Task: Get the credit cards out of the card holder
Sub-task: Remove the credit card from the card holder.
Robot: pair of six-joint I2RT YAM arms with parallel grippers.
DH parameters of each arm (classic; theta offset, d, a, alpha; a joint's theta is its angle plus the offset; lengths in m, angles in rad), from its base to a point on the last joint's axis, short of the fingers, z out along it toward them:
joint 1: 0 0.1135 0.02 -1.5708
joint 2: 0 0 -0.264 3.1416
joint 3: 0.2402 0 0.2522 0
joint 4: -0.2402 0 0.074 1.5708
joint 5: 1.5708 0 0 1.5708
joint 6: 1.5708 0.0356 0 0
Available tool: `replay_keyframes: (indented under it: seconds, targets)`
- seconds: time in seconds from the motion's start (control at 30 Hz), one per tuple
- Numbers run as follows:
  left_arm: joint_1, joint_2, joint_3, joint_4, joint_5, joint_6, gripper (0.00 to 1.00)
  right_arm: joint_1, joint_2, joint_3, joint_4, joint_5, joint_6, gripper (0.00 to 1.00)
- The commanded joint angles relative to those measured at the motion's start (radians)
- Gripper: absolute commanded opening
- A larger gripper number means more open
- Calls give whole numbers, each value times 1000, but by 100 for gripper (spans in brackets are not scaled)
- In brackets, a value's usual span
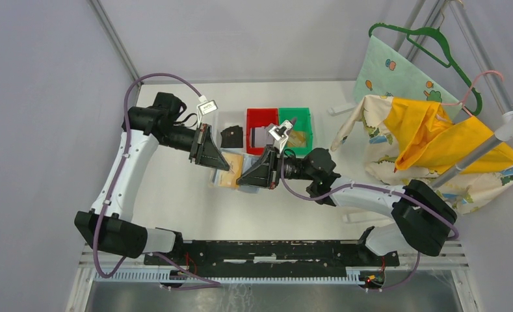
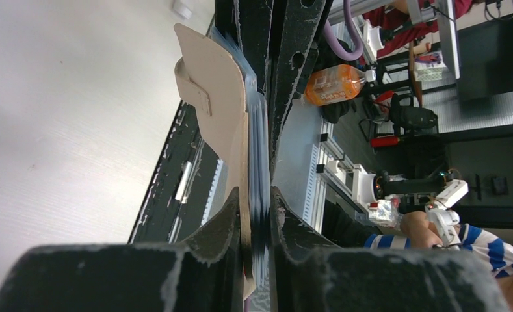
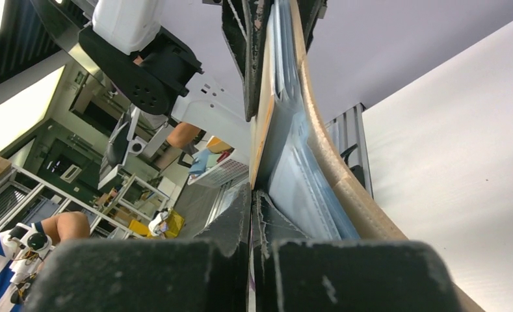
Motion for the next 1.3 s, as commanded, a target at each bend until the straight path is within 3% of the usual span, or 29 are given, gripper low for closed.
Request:
replay_keyframes:
  seconds: [0.0,0.2,0.47,0.57,0.63,0.77,0.9,1.1,1.27]
  targets:
    - [-15,25,24,-15,116,32,20,11,-23,-32,216,33,46,0]
    - [-15,20,40,-15,108,46,20,-2,-71,-118,245,63,45,0]
    - [-15,8,13,38,22,-15,19,8,-42,-72,230,51,43,0]
    - [-15,-6,-1,89,-31,-71,18,14,-4,-29,227,38,53,31]
    - [-15,-21,-10,119,-48,-91,19,14,29,10,231,24,65,32]
    - [-15,-42,-11,152,-58,-127,23,15,79,45,293,18,113,21]
    - [-14,-44,-12,152,-47,-132,28,17,103,38,354,32,149,0]
    - [-14,-44,-39,120,101,-97,55,16,112,13,420,61,174,0]
    - [-14,-38,-56,48,182,-19,48,17,110,15,427,67,173,0]
